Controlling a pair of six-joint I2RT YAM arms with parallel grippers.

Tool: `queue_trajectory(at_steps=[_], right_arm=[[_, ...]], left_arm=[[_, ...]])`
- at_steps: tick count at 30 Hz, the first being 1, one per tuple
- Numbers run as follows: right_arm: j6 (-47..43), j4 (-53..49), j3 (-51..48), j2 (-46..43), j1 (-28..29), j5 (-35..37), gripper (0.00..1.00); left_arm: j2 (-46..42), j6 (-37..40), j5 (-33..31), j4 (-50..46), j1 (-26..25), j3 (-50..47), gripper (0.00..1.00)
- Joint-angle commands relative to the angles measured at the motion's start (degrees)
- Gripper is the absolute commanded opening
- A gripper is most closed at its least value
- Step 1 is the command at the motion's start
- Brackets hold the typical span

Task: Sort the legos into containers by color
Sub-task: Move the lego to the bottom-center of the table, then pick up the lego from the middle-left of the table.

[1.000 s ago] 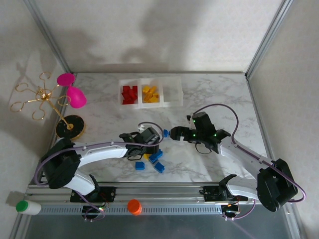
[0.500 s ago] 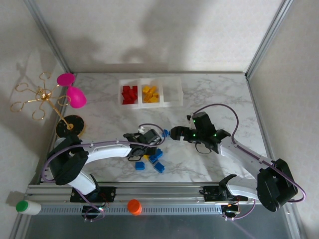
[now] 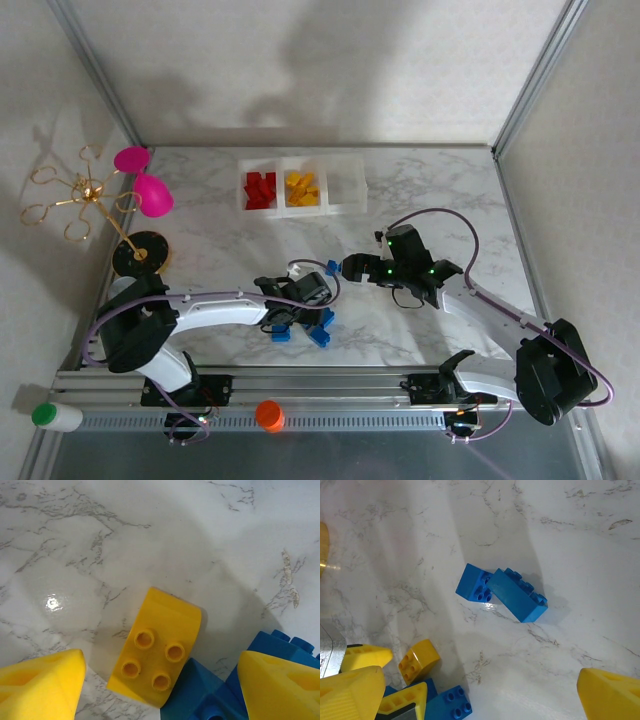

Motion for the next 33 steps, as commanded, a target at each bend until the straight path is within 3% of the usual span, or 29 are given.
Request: queue_trajectory(at_steps=[1, 15, 23, 33], right_arm=[[0.1, -0.4, 0.6, -0.4, 0.2, 1.2, 0.99], [0.9, 1.1, 0.7, 0.2, 0.3, 0.2, 0.99], [1.2, 2.0, 1.2, 1.1, 0.2, -0.2, 0.99], [0.3, 1.1, 1.6, 1.2, 0.1, 0.7, 0.99]], left_arm=[[1.2, -0.2, -2.0, -3.1, -0.3, -0.6, 0.77], [-0.1, 2.0, -2.8, -4.7, 2.7, -3.0, 0.72], [1.0, 4.9, -4.1, -7.3, 5.7, 3.8, 0.74], [1.6, 9.9, 0.1, -8.5, 5.3, 4.2, 0.73]])
